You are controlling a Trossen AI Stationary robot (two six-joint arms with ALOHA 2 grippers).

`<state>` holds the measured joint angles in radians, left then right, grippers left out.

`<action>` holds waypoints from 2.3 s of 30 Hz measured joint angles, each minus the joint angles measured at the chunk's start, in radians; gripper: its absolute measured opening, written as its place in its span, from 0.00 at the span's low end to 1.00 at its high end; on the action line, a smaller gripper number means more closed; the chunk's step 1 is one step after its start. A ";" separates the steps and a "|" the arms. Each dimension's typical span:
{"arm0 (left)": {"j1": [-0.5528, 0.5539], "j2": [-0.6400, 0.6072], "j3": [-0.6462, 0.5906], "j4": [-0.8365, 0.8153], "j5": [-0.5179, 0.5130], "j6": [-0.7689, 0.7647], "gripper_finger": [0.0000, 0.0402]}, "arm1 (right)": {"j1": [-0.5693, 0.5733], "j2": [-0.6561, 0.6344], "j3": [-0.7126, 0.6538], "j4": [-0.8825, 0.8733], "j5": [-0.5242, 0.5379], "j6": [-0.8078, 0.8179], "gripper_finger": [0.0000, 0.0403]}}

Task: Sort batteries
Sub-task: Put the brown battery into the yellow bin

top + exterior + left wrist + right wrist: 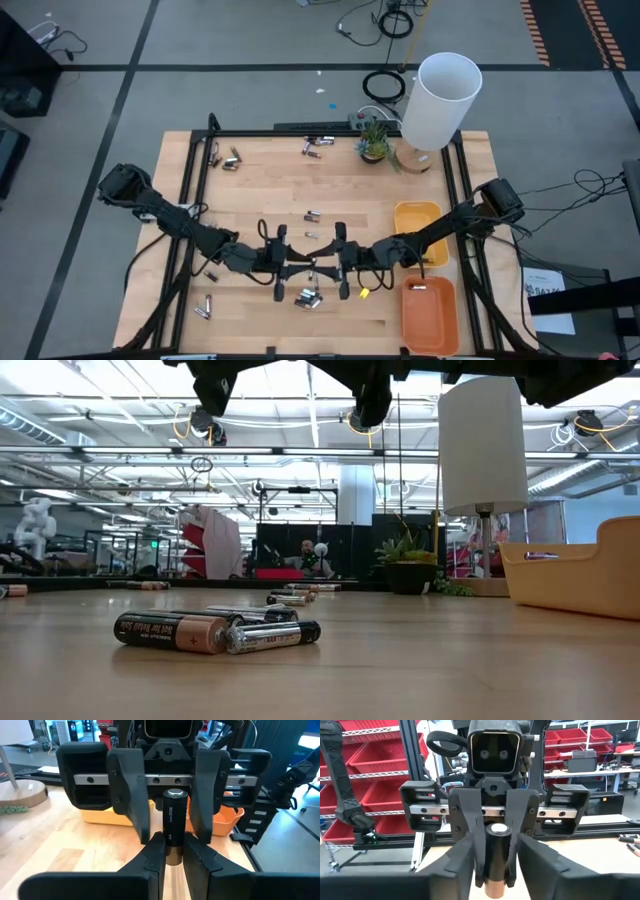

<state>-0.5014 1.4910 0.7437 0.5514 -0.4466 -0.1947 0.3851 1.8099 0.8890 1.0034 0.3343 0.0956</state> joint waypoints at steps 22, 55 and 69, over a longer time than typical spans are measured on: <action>0.002 -0.062 0.001 -0.212 0.021 -0.022 0.46 | 0.086 -0.305 0.000 -0.644 0.291 0.022 0.08; 0.099 -0.166 -0.015 -0.812 0.033 -0.219 0.51 | 0.103 -0.314 -0.001 -2.116 -0.001 1.368 0.10; 0.317 -0.166 -0.016 -0.777 0.295 -0.001 0.51 | 0.044 -0.325 -0.001 -2.209 -0.005 1.344 0.33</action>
<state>-0.1845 1.3254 0.7280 -0.2254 -0.1520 -0.1956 0.4288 1.4849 0.8883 -1.2055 0.3293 1.4396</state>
